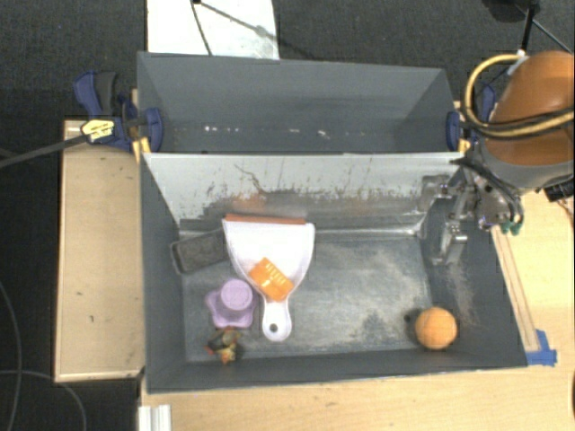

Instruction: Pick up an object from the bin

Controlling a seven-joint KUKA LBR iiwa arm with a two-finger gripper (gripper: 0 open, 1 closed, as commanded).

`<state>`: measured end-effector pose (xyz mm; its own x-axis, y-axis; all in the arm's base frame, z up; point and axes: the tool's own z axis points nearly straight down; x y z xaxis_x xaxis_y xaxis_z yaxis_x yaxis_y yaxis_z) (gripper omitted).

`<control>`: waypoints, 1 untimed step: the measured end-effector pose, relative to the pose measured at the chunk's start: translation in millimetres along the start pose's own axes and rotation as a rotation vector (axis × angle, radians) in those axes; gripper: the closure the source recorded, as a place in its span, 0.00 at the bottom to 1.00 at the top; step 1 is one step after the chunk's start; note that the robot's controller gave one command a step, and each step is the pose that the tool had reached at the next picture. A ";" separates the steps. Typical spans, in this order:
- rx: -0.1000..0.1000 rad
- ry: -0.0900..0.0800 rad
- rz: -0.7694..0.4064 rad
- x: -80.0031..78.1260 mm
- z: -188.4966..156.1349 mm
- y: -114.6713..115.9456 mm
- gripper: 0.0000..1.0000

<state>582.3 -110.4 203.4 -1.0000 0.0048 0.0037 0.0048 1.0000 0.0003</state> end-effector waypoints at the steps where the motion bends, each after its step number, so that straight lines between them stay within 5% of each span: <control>1: 0.001 -0.008 -0.003 -1.4 -5.0 0.5 0.00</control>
Offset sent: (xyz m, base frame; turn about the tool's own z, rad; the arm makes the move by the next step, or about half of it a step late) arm -0.0858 -0.0313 -0.1060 -0.2263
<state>583.7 -109.9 208.4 -1.0000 0.0023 -0.0040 0.0023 1.0000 -0.0008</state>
